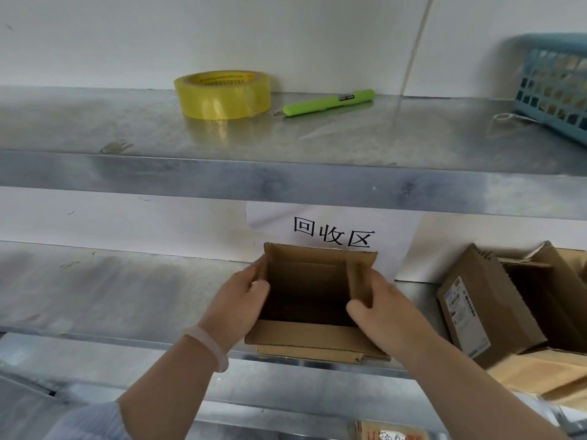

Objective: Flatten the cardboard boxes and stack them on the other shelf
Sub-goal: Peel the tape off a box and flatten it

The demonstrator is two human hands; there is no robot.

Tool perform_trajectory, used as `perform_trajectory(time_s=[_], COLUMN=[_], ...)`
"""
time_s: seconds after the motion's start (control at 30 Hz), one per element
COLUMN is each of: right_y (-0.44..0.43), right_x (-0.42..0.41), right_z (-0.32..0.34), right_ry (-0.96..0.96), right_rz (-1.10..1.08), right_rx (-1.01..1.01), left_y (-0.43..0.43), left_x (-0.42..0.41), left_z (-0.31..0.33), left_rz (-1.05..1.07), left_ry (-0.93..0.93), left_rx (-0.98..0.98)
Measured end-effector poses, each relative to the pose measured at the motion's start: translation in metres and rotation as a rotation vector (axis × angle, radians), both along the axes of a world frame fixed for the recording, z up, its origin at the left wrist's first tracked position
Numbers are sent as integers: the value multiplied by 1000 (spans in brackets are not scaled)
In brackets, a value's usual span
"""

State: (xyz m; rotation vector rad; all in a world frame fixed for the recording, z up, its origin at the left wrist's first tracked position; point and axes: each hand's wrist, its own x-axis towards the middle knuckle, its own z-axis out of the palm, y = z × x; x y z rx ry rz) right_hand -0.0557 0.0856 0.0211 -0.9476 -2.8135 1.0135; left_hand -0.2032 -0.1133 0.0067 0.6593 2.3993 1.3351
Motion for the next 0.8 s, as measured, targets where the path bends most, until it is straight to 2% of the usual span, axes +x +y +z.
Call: perform_trajectory(time_s=[0.07, 0.17, 0.27, 0.37, 0.43, 0.57, 0.7, 0.8], right_y=[4, 8, 14, 20, 20, 15, 12, 8], right_x=[8, 19, 25, 29, 30, 24, 26, 32], right_z=[0, 2, 1, -6, -13, -20, -26, -31], right_ry=[94, 311, 535, 468, 358, 171, 155, 202], right_rz=[-12, -102, -261, -343, -334, -271, -273, -230], right_rx=[-101, -322, -732, -1021, -1045, -940, -822, -783], left_y=[-9, -20, -31, -42, -45, -43, -37, -26], left_x=[3, 8, 12, 17, 22, 31, 23, 19], left_z=[3, 5, 4, -5, -11, -20, -26, -27], left_rz=[97, 92, 2, -102, -152, -195, 27, 87], left_ry=[-64, -62, -99, -103, -147, -141, -269, -285], left_rx=[177, 334, 407, 366, 337, 300, 408, 262])
